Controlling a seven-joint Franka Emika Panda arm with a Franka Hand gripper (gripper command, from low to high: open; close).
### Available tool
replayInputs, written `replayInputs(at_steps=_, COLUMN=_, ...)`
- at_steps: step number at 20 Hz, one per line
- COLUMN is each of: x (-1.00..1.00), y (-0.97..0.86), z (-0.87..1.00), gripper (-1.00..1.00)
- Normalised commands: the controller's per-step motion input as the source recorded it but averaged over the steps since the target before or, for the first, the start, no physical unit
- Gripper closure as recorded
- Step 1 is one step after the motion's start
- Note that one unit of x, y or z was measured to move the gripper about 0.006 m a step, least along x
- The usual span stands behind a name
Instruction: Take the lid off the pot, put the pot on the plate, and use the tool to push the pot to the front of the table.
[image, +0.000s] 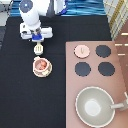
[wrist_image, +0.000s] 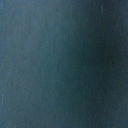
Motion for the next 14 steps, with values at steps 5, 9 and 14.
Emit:
replayInputs(at_steps=5, x=0.99, y=0.09, z=0.2, gripper=1.0)
replayInputs(at_steps=9, x=1.0, y=0.17, z=0.12, gripper=1.0)
replayInputs(at_steps=14, x=0.99, y=0.31, z=0.01, gripper=1.0)
